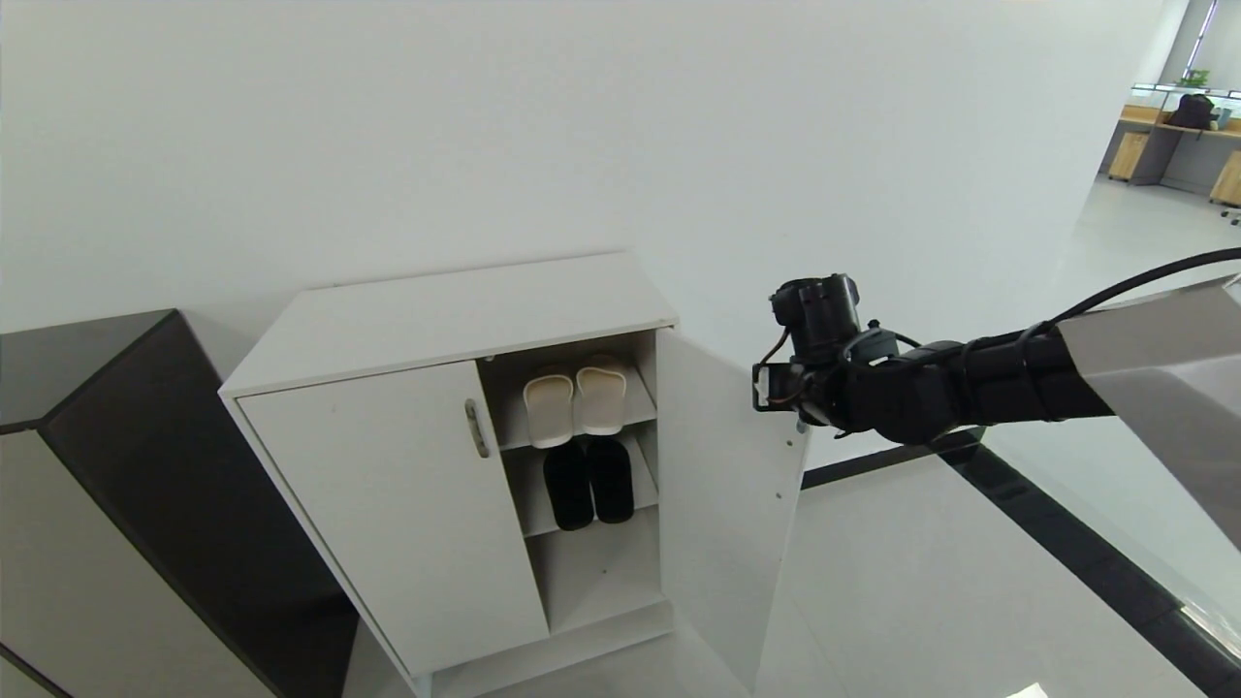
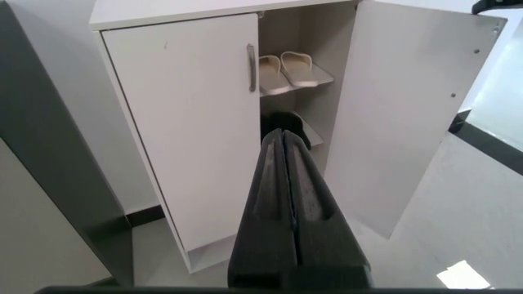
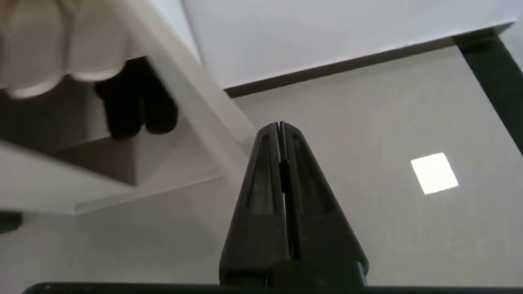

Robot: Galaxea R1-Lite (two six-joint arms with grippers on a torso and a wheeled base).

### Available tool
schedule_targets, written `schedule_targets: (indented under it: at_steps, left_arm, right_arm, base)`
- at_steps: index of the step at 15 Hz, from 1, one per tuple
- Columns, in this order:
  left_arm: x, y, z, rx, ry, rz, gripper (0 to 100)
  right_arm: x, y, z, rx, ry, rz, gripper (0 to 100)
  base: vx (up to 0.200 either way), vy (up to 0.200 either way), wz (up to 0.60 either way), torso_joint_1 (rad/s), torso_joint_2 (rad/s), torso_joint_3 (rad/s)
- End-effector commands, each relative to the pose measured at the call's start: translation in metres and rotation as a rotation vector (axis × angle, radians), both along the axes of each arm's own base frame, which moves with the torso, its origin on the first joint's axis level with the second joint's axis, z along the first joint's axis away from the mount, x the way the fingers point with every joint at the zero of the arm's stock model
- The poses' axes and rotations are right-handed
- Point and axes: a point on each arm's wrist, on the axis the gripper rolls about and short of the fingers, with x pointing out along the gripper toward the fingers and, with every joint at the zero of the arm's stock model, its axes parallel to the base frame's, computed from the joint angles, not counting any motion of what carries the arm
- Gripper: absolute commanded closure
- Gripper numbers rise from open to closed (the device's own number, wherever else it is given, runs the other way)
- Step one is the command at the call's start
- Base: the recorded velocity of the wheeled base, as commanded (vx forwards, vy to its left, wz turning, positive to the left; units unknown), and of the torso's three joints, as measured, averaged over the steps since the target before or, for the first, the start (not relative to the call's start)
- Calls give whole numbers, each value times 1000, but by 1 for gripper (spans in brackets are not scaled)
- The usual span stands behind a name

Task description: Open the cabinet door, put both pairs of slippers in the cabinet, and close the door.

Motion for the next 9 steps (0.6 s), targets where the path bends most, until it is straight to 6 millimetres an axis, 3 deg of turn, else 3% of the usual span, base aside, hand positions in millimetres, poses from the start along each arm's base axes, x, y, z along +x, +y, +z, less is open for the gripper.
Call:
schedule_targets:
  at_steps: [1,4,7,9]
  left_arm:
    - [0,0,0,0,0,0,100]
    - [0,0,0,0,0,0,100]
    - [0,0,0,0,0,0,100]
    - [0,0,0,0,0,0,100]
  right_arm:
    - [-37,12,28,22,-38,65,100]
    - [-69,17,43,61,-50,171,100]
    - [-81,13,39,94,-31,261,100]
    - [-87,10,23,69,-54,300,100]
  base:
    - [0,0,0,0,0,0]
    - [0,0,0,0,0,0]
    - [0,0,0,0,0,0]
    - [0,0,0,0,0,0]
